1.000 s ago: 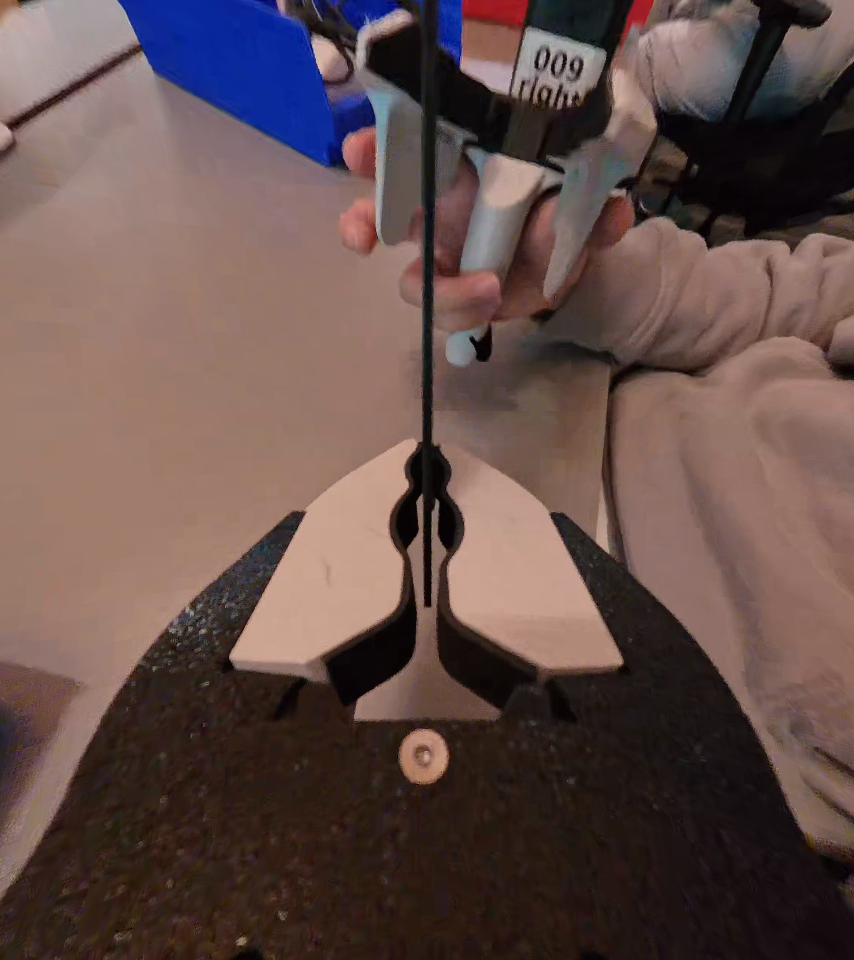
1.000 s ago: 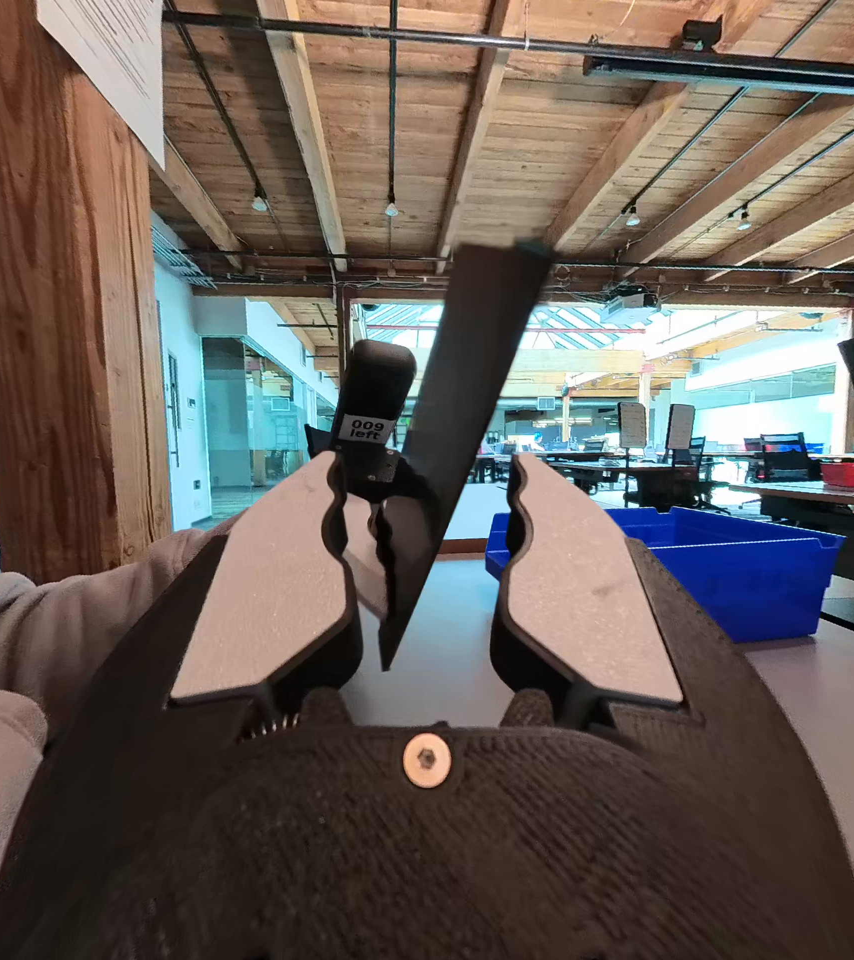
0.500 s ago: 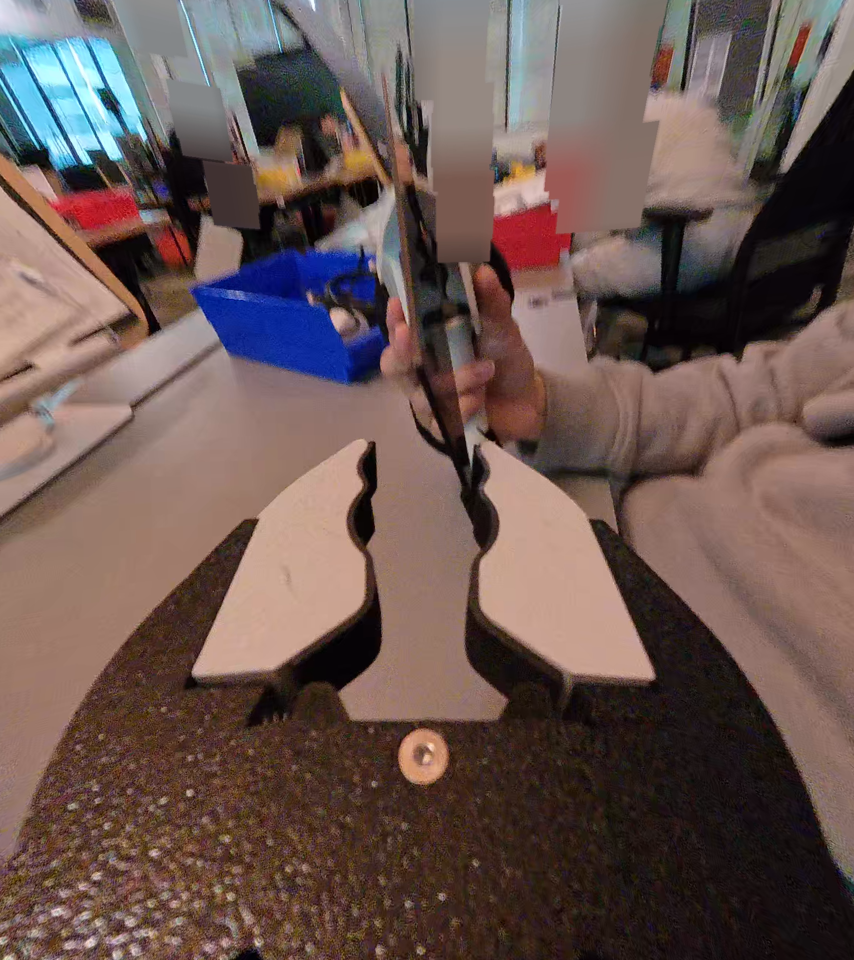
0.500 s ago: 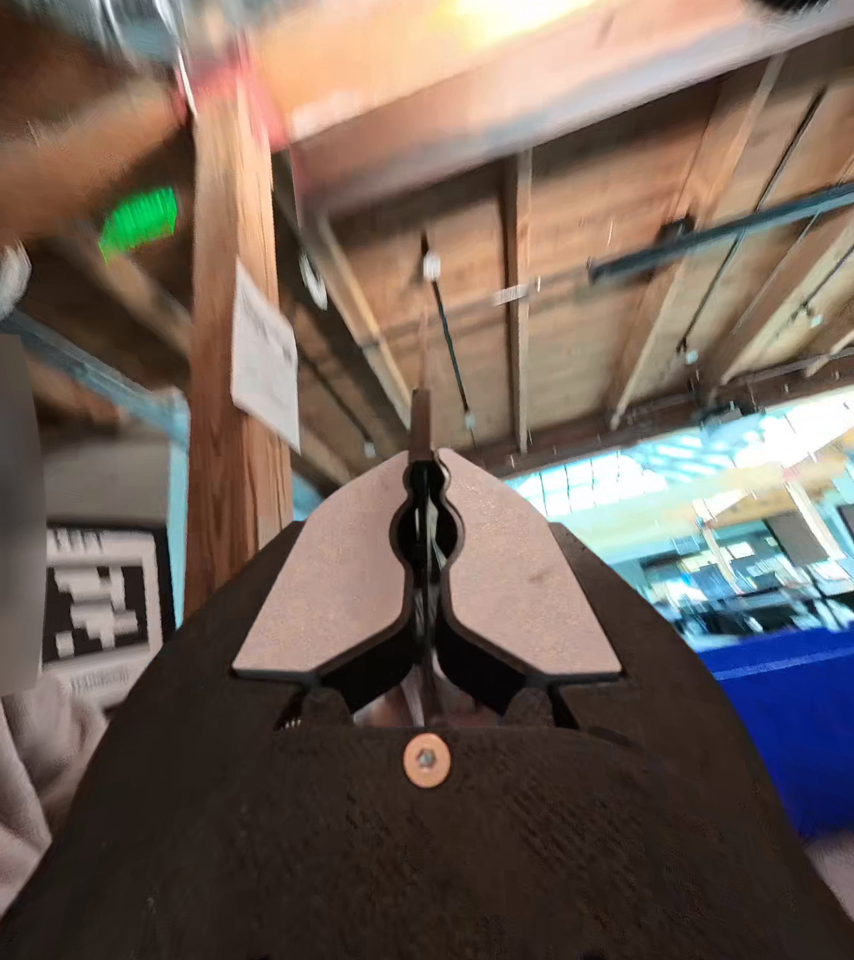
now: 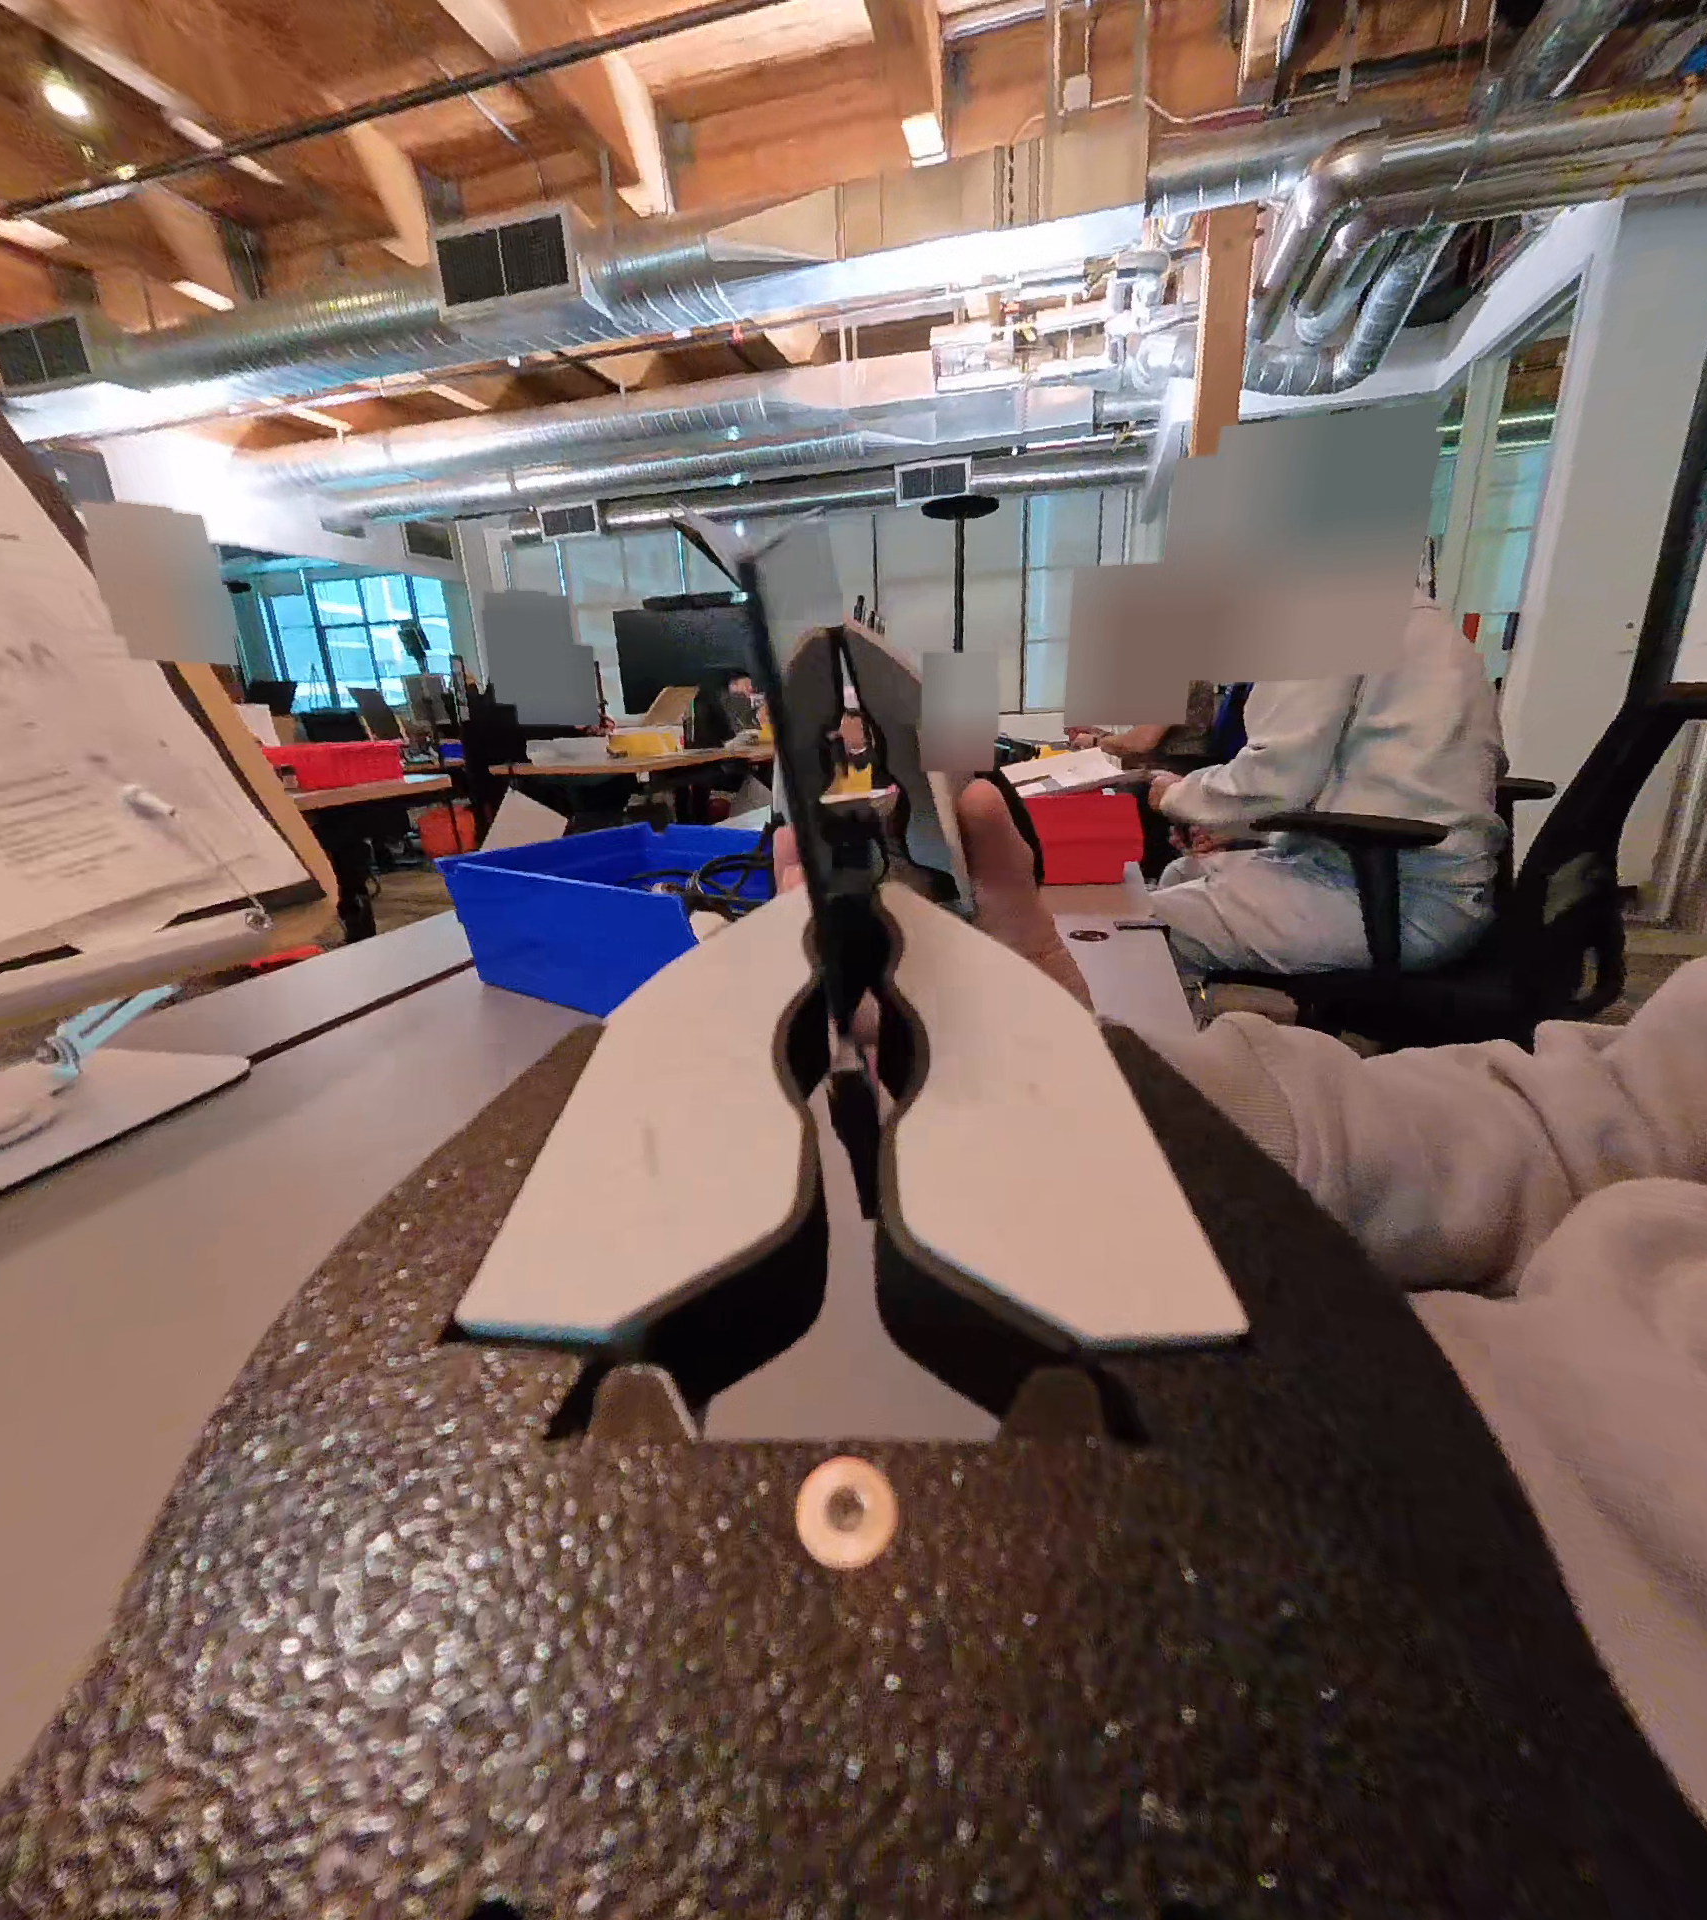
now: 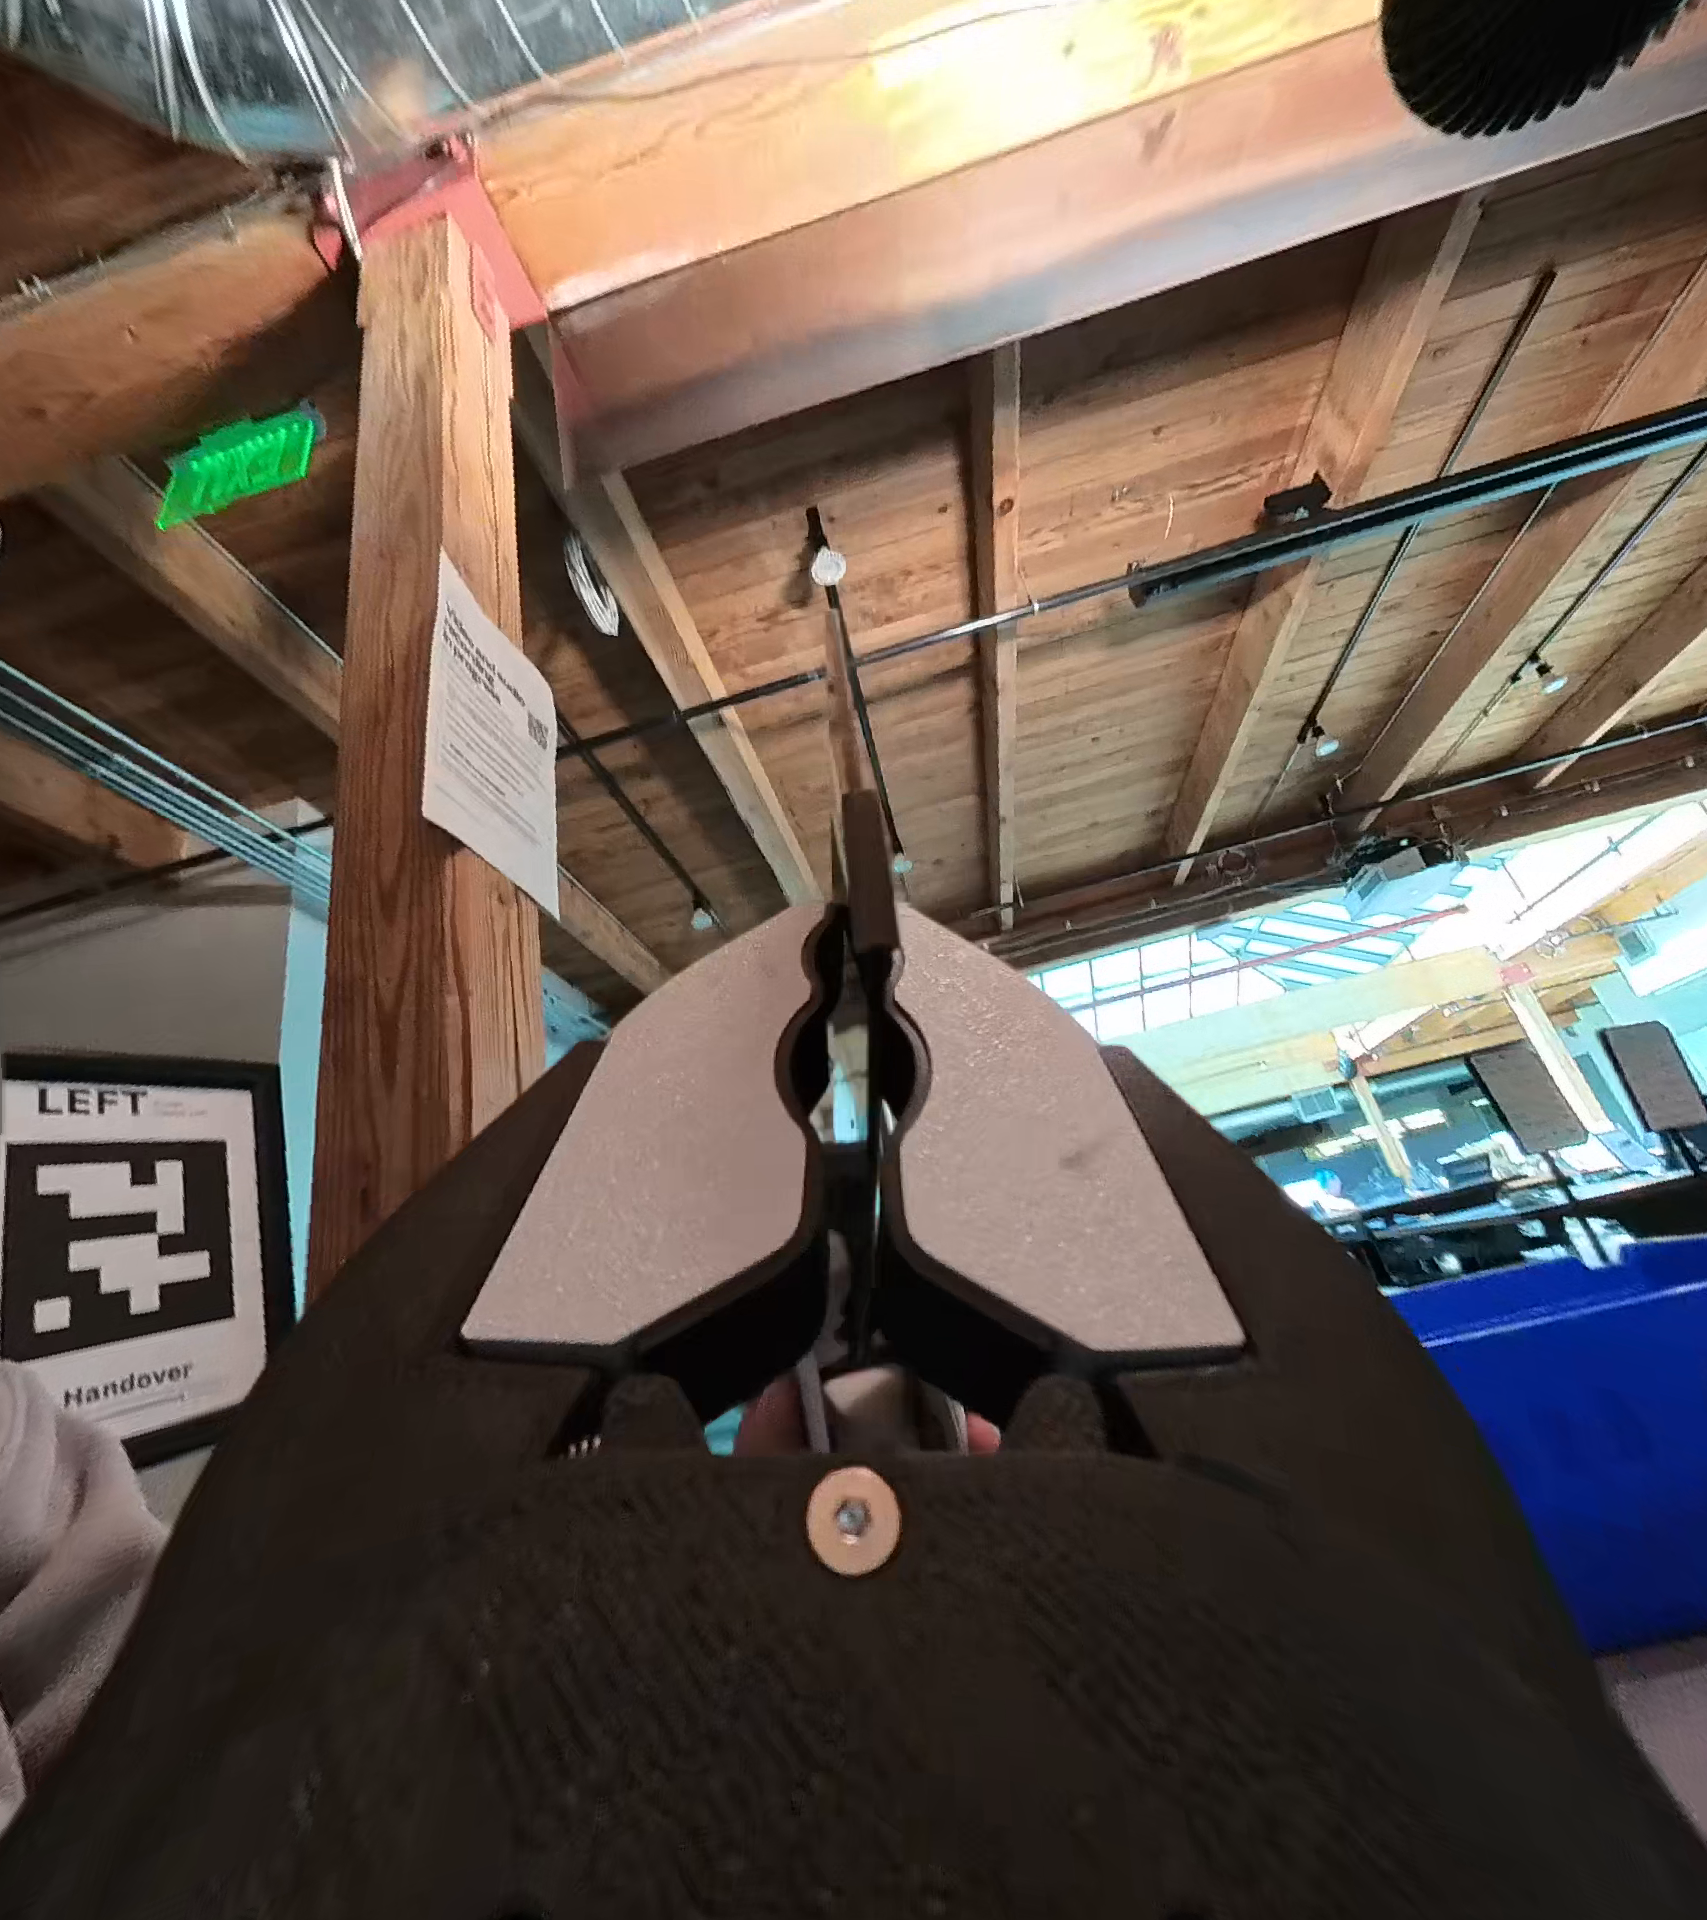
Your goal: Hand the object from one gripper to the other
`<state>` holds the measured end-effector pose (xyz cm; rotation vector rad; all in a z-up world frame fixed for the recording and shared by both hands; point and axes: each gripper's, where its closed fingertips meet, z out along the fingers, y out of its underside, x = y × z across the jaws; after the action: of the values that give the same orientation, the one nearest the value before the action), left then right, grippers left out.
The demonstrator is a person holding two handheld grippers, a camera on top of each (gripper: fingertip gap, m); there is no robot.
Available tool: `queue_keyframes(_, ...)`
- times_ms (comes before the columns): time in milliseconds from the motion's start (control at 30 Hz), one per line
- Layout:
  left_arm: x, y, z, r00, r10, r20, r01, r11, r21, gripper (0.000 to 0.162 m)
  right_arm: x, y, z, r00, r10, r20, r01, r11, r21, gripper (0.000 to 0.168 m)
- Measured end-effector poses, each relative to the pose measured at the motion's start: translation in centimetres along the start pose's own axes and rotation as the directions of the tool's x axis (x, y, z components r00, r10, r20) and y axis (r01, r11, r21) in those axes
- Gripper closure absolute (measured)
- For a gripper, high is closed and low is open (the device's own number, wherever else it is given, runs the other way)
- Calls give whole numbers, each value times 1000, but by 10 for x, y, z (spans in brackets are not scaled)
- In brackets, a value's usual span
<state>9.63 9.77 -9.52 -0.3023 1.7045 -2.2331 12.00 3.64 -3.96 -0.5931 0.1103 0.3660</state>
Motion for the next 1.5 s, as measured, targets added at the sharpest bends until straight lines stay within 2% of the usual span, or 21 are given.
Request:
queue_keyframes(100,-6,-10,-14,997,-73,-1,73,997,-25,160,10,8,0,987,-129,-99,123,990,-66,150)
queue_keyframes(167,-14,-18,-28,996,-88,34,90,993,-74,160,18,4,-2,951,-244,-190,230,969,-91,120)
queue_keyframes(233,-22,-21,-48,982,-162,98,179,964,-197,160,19,6,-3,911,-354,-209,326,932,-159,112)
queue_keyframes(300,-29,-18,-72,957,-209,202,266,909,-320,160,23,13,-3,834,-513,-202,454,847,-275,107)
queue_keyframes(367,-36,-11,-97,925,-183,332,321,844,-429,160,28,27,-4,679,-721,-140,613,661,-433,93)
queue_keyframes(433,-42,-14,-111,897,-124,425,332,823,-460,161,31,52,-7,500,-865,33,725,398,-563,91)
queue_keyframes(500,-39,-18,-113,890,-92,446,325,815,-481,161,42,77,-14,337,-921,195,756,140,-640,84)
queue_keyframes(533,-37,-20,-110,894,-70,443,307,816,-490,161,46,91,-18,307,-913,268,748,57,-661,82)
queue_keyframes(567,-34,-22,-105,895,-46,443,287,821,-494,161,49,104,-22,313,-896,315,735,18,-678,80)
queue_keyframes(633,-31,-28,-95,889,-5,459,261,827,-497,161,54,115,-22,331,-888,319,705,8,-709,77)
queue_keyframes(700,-24,-30,-83,890,25,455,237,828,-508,161,61,114,-23,330,-901,280,670,14,-743,68)
queue_keyframes(800,-8,-31,-62,899,35,436,219,826,-520,162,73,114,-30,302,-909,288,625,-40,-780,61)
queue_keyframes(867,1,-31,-50,905,20,424,224,826,-517,162,76,112,-32,256,-917,305,621,-86,-779,60)
queue_keyframes(933,6,-26,-45,905,24,425,231,810,-539,162,78,102,-30,160,-937,311,621,-149,-770,73)
queue_keyframes(967,6,-25,-43,905,33,425,226,807,-545,161,80,100,-32,141,-936,322,602,-177,-778,73)
queue_keyframes(1100,4,-29,-34,921,93,378,130,842,-524,158,81,101,-34,245,-925,291,574,-104,-812,75)
queue_keyframes(1167,14,-40,-24,941,163,296,0,876,-482,152,73,109,-30,372,-893,253,583,13,-813,75)
queue_keyframes(1233,20,-52,-18,940,248,235,-132,898,-419,118,59,120,-24,537,-820,200,573,180,-800,76)
queue_keyframes(1333,31,-56,-17,944,303,129,-239,899,-366,80,34,131,-15,758,-637,143,493,415,-765,75)
queue_keyframes(1400,37,-52,-19,955,289,63,-253,909,-333,74,20,136,-14,861,-490,138,411,508,-757,76)
queue_keyframes(1500,34,-50,-17,978,202,50,-181,944,-277,63,-1,147,-17,919,-342,197,364,540,-759,76)
